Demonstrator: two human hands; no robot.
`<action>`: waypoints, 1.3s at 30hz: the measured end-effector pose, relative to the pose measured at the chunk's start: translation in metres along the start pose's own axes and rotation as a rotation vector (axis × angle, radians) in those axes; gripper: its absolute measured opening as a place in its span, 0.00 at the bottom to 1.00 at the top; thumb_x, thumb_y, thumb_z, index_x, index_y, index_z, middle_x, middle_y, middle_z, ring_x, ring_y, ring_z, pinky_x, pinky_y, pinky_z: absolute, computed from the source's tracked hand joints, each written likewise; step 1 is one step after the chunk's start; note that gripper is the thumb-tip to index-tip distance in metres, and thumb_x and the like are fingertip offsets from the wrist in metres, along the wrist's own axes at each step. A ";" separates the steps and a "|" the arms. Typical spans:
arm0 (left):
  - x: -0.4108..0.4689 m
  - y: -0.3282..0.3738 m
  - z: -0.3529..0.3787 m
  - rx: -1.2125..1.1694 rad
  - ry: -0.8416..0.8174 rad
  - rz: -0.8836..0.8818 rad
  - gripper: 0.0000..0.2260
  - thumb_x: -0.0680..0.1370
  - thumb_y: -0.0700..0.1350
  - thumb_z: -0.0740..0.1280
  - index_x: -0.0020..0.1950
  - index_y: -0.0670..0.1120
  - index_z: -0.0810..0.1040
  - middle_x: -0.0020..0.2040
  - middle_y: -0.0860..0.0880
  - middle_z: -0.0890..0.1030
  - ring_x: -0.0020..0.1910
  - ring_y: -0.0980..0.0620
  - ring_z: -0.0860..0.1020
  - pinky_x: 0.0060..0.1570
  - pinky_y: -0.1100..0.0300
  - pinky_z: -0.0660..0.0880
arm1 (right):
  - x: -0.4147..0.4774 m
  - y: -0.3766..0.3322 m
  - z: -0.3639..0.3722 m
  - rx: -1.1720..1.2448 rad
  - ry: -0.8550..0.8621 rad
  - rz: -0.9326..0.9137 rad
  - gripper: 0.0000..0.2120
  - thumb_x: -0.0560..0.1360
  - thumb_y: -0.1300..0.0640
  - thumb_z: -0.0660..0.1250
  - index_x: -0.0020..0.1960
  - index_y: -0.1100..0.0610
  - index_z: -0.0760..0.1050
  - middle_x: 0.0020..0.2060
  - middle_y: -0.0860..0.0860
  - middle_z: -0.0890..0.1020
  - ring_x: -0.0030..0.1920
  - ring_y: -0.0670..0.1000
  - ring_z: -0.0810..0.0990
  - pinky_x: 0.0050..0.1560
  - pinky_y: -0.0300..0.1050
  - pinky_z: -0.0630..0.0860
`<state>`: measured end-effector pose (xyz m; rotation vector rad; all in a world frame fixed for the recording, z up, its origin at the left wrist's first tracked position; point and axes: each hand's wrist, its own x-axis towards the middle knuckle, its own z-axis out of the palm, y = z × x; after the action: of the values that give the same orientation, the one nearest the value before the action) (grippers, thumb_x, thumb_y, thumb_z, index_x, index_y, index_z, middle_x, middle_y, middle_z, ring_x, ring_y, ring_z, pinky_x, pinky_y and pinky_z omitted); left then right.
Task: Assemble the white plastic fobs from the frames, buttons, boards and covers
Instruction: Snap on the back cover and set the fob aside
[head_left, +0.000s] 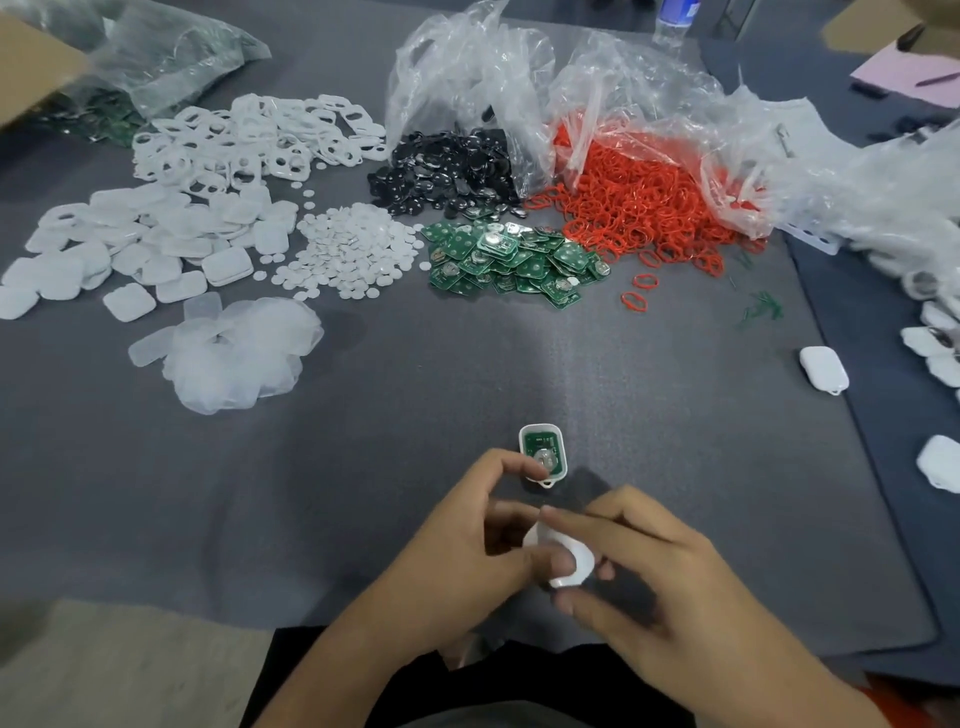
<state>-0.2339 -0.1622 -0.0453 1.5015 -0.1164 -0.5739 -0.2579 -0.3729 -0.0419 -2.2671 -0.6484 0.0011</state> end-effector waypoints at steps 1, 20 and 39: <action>0.002 -0.003 0.002 0.013 0.037 0.013 0.26 0.71 0.38 0.79 0.62 0.56 0.74 0.53 0.50 0.86 0.47 0.55 0.84 0.50 0.63 0.78 | -0.001 0.001 -0.002 0.000 -0.017 0.015 0.25 0.75 0.47 0.74 0.69 0.39 0.73 0.52 0.39 0.74 0.46 0.44 0.79 0.47 0.37 0.77; 0.038 -0.008 -0.007 0.742 0.389 0.375 0.22 0.71 0.56 0.75 0.57 0.63 0.65 0.64 0.68 0.72 0.69 0.66 0.63 0.67 0.60 0.63 | 0.001 0.024 -0.024 -0.112 -0.154 0.243 0.23 0.70 0.54 0.79 0.62 0.43 0.77 0.55 0.37 0.73 0.49 0.43 0.78 0.47 0.31 0.74; 0.040 -0.014 -0.014 0.742 0.338 0.323 0.29 0.67 0.59 0.76 0.64 0.62 0.67 0.62 0.69 0.65 0.67 0.65 0.63 0.64 0.65 0.63 | 0.064 0.022 -0.033 -0.190 -0.040 0.123 0.24 0.68 0.52 0.79 0.63 0.49 0.79 0.52 0.40 0.77 0.53 0.35 0.76 0.55 0.24 0.67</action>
<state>-0.1981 -0.1663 -0.0705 2.2191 -0.3270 0.0104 -0.1862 -0.3792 -0.0214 -2.4927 -0.5490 0.0470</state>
